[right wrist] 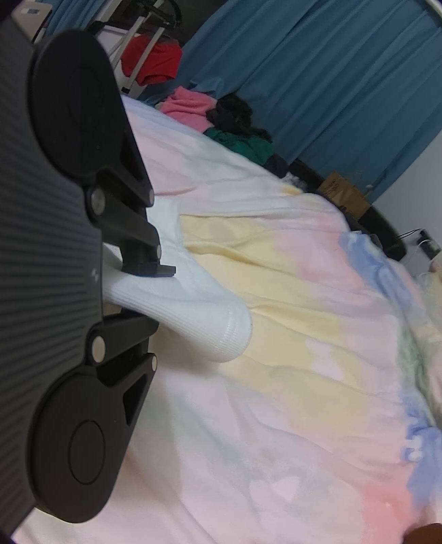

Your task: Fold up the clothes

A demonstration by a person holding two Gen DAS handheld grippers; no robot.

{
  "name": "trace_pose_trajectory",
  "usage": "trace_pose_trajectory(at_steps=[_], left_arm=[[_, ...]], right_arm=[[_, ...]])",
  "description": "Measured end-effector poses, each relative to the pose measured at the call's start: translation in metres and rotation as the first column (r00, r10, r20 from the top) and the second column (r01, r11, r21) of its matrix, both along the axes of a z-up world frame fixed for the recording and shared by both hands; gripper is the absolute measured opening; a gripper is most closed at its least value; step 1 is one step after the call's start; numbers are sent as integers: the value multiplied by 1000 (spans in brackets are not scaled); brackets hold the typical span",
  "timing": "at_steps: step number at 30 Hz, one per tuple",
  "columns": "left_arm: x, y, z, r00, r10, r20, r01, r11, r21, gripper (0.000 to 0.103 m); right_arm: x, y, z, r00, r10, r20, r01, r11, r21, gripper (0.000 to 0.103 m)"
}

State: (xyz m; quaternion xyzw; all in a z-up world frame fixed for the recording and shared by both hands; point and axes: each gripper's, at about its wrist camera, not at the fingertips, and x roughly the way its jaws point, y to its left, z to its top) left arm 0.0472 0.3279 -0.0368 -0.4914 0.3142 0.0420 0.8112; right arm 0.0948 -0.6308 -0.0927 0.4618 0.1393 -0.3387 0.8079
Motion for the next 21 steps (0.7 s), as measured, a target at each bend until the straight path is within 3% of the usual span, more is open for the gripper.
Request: trace_pose_trajectory(at_steps=[2, 3, 5, 10, 15, 16, 17, 18, 19, 20, 21], left_arm=[[-11, 8, -7, 1000, -11, -26, 11, 1000, 12, 10], [-19, 14, -11, 999, -14, -39, 15, 1000, 20, 10], [-26, 21, -23, 997, -18, -72, 21, 999, 38, 10], [-26, 5, -54, 986, -30, -162, 51, 991, 124, 14], [-36, -4, -44, 985, -39, -166, 79, 967, 242, 36], [-37, -6, -39, 985, -38, -170, 83, 960, 269, 44], [-39, -8, -34, 984, -37, -173, 87, 951, 296, 65], [-40, -13, -27, 984, -21, -176, 81, 937, 341, 86], [-42, -17, -19, 984, -6, -178, 75, 919, 386, 92], [-46, -23, -9, 986, 12, -166, 64, 892, 447, 96], [-48, -27, -3, 988, 19, -155, 59, 874, 483, 98]], right_arm=[[-2, -14, 9, 998, -29, 64, 30, 1000, -8, 5], [0, -22, 12, 998, -42, 52, 44, 999, -32, 5], [10, -37, 12, 997, -68, -36, 65, 994, -91, 5], [21, -63, -27, 971, -44, -237, 59, 997, 56, 5], [36, -82, -42, 964, -29, -264, 49, 996, 69, 9], [36, -78, -43, 964, -35, -264, 56, 996, 71, 10], [38, -75, -43, 963, -37, -266, 57, 996, 68, 12], [38, -68, -40, 963, -39, -265, 56, 997, 56, 21], [40, -66, -35, 964, -45, -260, 55, 998, 32, 32], [43, -65, -28, 968, -51, -244, 53, 999, 1, 55], [44, -63, -20, 972, -55, -227, 48, 998, -35, 66]])
